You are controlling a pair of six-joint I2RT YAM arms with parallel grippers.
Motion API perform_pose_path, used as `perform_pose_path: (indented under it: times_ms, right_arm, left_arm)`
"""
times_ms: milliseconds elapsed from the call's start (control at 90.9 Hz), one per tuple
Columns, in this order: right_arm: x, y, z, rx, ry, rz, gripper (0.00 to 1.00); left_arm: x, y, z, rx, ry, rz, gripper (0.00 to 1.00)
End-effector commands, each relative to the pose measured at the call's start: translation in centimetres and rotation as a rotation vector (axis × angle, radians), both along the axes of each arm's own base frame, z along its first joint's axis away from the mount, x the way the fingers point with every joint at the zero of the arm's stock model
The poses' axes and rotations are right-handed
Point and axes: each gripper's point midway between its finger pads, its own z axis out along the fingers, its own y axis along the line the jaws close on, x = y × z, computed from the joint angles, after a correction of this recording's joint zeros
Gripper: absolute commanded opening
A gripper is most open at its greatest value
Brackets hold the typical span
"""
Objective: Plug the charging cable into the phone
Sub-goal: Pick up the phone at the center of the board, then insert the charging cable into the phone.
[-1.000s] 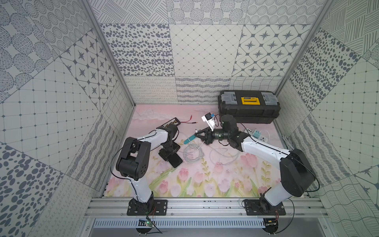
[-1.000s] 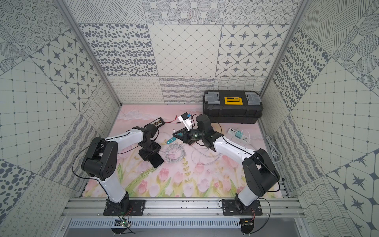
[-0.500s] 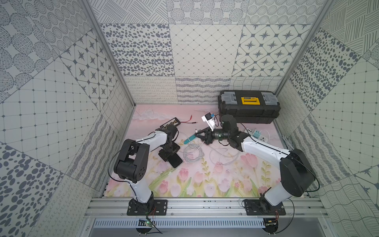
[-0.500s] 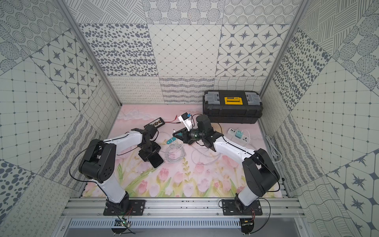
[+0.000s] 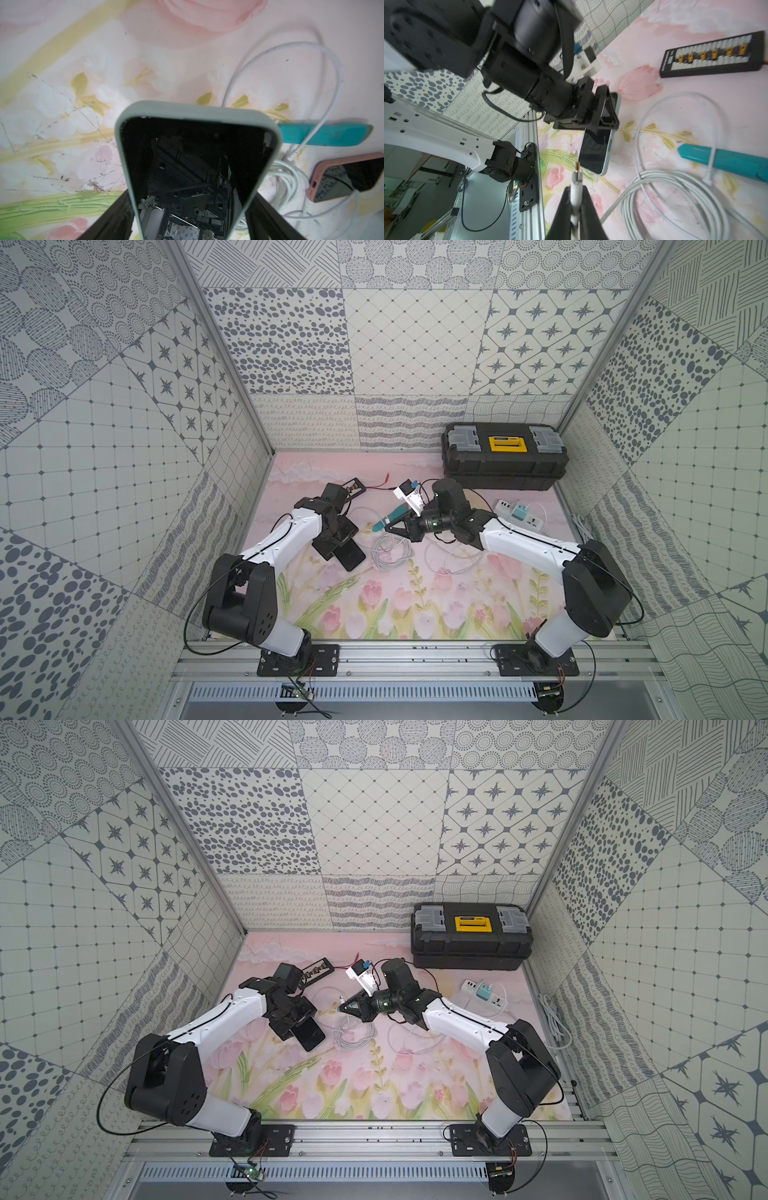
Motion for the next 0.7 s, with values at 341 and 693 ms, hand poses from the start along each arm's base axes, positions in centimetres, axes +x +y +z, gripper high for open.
perform_pose_path:
  times_ms: [341, 693]
  right_arm:
    - [-5.2, 2.9, -6.1, -0.075, 0.139, 0.170, 0.00]
    - [-4.0, 6.2, -9.0, -0.027, 0.339, 0.187, 0.00]
  left_arm:
    - [-0.2, 1.6, 5.7, -0.125, -0.082, 0.089, 0.26]
    - [0.1, 1.0, 5.4, -0.174, -0.097, 0.071, 0.27]
